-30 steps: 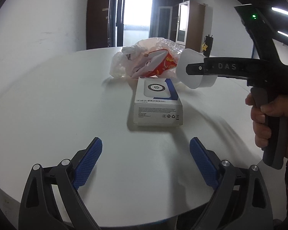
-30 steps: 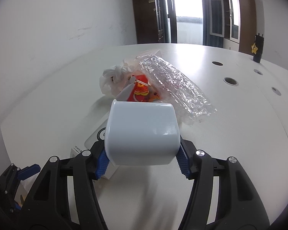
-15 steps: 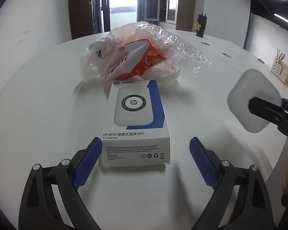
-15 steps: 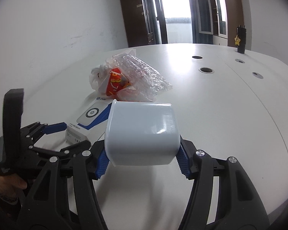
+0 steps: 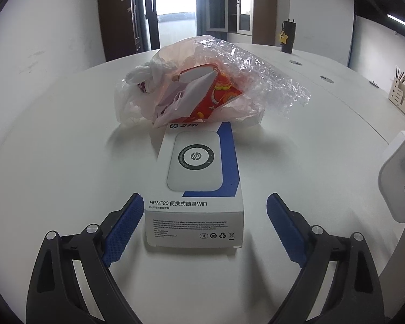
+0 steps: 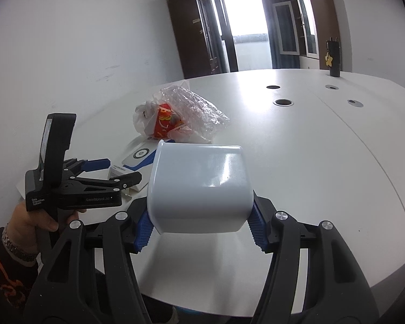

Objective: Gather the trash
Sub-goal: 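Grasp the white HP box with the left tool while the right tool holds the cube, then carry the HP box and white cube down over the blue wastebasket, then open the left tool over the basket while the right tool releases the cube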

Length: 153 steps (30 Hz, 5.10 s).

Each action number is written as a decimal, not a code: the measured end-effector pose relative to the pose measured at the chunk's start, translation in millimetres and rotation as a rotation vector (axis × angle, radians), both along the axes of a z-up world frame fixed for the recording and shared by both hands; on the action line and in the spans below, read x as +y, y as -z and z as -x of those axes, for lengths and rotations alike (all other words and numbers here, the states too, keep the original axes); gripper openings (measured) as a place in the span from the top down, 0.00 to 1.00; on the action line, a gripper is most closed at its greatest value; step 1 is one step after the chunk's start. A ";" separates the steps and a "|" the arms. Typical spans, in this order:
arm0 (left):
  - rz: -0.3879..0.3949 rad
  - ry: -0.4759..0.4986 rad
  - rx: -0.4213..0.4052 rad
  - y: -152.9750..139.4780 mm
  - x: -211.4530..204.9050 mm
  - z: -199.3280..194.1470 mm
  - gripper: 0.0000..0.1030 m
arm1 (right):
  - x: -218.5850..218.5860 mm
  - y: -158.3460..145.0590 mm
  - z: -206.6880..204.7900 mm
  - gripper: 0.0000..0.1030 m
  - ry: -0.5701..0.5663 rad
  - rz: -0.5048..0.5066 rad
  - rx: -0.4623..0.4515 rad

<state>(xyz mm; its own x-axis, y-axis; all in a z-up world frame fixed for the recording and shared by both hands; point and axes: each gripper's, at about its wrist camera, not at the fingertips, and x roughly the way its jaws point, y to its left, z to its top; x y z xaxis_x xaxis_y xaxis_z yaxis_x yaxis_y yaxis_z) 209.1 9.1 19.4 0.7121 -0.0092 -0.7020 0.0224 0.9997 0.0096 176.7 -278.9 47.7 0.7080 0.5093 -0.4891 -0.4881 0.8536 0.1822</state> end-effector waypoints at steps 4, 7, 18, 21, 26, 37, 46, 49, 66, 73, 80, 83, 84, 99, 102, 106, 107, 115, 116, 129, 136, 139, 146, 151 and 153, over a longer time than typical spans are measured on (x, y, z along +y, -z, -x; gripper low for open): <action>0.053 -0.002 0.058 11.2 6.9 -16.8 0.11 | -0.7 2.7 -3.2 0.46 -0.004 -0.008 0.011; 0.081 -0.016 0.059 13.5 11.4 -17.8 0.24 | 2.2 3.5 -2.5 0.46 -0.007 0.003 0.006; 0.138 -0.013 -0.057 -4.1 16.4 45.9 0.28 | 19.9 15.4 -1.0 0.46 -0.033 0.036 0.019; 0.177 -0.021 -0.095 -6.7 19.9 76.1 0.28 | 24.3 17.9 3.7 0.46 -0.032 0.044 0.018; 0.202 -0.019 -0.141 -5.8 25.8 115.8 0.28 | 32.1 20.3 22.0 0.46 -0.042 0.054 0.004; 0.207 0.072 -0.180 -2.6 10.1 164.3 0.28 | 32.9 31.9 60.6 0.46 -0.055 0.081 0.005; 0.193 0.126 -0.191 -2.8 5.4 206.9 0.28 | 26.7 29.4 109.4 0.46 -0.101 0.093 -0.039; 0.191 0.138 -0.174 0.9 1.2 215.2 0.28 | 19.9 37.2 122.0 0.46 -0.111 0.091 -0.032; 0.179 0.161 -0.010 73.8 0.7 260.5 0.28 | 4.9 116.6 154.0 0.46 -0.194 0.077 0.180; 0.209 0.129 0.083 112.4 9.3 235.7 0.28 | 22.6 146.8 143.7 0.46 -0.196 0.110 0.196; 0.232 0.079 0.157 150.7 21.6 208.2 0.28 | 35.2 183.5 127.7 0.46 -0.179 0.130 0.273; 0.241 0.039 0.222 169.6 27.2 193.5 0.28 | 41.0 196.2 126.0 0.46 -0.185 0.149 0.295; 0.246 0.032 0.235 172.8 27.8 188.3 0.28 | 42.8 200.0 124.7 0.46 -0.182 0.157 0.300; 0.134 0.034 0.401 233.8 21.7 99.6 0.28 | 76.9 263.5 61.9 0.46 -0.112 0.286 0.412; 0.159 0.012 0.438 246.8 27.5 86.5 0.28 | 74.3 273.1 51.5 0.46 -0.118 0.258 0.468; 0.175 -0.006 0.463 261.2 26.9 72.6 0.28 | 80.9 292.6 26.8 0.46 -0.121 0.251 0.535; 0.177 -0.011 0.467 263.9 26.1 70.1 0.28 | 82.8 295.8 23.9 0.46 -0.120 0.253 0.545; 0.209 -0.037 0.536 297.0 22.7 37.4 0.28 | 95.8 322.0 -2.4 0.46 -0.108 0.277 0.607; 0.219 -0.040 0.548 301.0 23.1 33.1 0.28 | 97.2 326.8 -5.8 0.46 -0.105 0.277 0.618; 0.232 -0.091 0.661 338.9 26.3 6.7 0.28 | 106.3 387.8 -46.9 0.46 -0.063 0.235 0.825; 0.285 -0.111 0.661 341.7 33.9 -2.5 0.24 | 112.0 396.6 -48.1 0.42 -0.060 0.260 0.853; 0.302 -0.147 0.619 336.0 40.5 -2.1 0.20 | 113.4 396.9 -47.6 0.33 -0.066 0.265 0.850; 0.312 -0.164 0.610 328.6 46.1 3.9 0.20 | 109.4 397.5 -45.0 0.33 -0.062 0.261 0.830; 0.340 -0.191 0.595 326.4 54.9 10.3 0.20 | 109.6 385.9 -35.0 0.32 -0.063 0.278 0.785; 0.366 -0.209 0.580 320.2 58.6 15.3 0.20 | 109.8 377.9 -28.7 0.32 -0.065 0.283 0.752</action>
